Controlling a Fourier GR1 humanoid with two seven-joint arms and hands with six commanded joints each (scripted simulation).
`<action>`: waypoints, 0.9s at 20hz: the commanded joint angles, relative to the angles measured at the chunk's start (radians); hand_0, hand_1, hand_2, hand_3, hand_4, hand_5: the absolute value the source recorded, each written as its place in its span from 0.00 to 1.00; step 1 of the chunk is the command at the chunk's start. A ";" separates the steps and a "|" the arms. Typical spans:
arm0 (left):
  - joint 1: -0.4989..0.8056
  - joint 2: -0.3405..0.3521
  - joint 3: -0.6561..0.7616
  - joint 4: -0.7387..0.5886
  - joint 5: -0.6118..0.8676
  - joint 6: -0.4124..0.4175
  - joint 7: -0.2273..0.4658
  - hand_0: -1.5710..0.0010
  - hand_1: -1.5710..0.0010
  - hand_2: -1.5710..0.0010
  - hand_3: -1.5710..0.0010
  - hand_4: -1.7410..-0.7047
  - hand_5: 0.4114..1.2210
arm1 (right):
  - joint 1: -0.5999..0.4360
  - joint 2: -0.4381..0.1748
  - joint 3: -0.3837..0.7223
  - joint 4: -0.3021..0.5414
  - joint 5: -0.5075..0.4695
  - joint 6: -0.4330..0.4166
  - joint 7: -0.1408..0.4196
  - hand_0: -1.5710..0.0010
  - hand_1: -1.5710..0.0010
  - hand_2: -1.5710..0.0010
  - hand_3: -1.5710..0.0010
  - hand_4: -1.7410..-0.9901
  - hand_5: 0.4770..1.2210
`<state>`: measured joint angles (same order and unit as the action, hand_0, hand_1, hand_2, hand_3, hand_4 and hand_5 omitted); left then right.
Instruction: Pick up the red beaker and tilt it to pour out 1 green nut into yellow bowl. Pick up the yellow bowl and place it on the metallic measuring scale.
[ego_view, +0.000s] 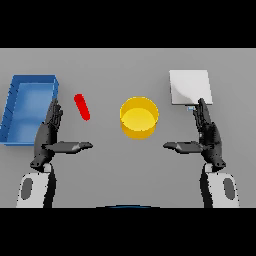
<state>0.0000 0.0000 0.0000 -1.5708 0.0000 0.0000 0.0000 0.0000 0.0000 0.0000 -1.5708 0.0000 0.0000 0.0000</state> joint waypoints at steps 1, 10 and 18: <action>0.001 0.000 0.000 -0.001 0.001 0.000 0.000 1.00 1.00 1.00 1.00 0.52 0.30 | -0.002 -0.001 -0.001 0.001 -0.001 -0.001 0.001 1.00 1.00 1.00 1.00 0.66 0.27; 0.097 0.059 -0.090 -0.140 -0.109 -0.014 0.016 1.00 1.00 1.00 1.00 0.50 0.30 | 0.083 -0.090 0.095 -0.100 0.224 -0.038 -0.109 1.00 1.00 1.00 1.00 0.67 0.27; 0.032 0.064 -0.104 -0.079 -0.125 -0.036 0.074 1.00 1.00 1.00 1.00 0.42 0.36 | 0.085 -0.084 0.100 -0.121 0.189 -0.006 -0.099 1.00 1.00 1.00 1.00 0.62 0.27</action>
<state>0.0309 0.0640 -0.1035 -1.6506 -0.1253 -0.0352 0.0777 0.0849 -0.0839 0.1003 -1.6917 0.1887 -0.0060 -0.0985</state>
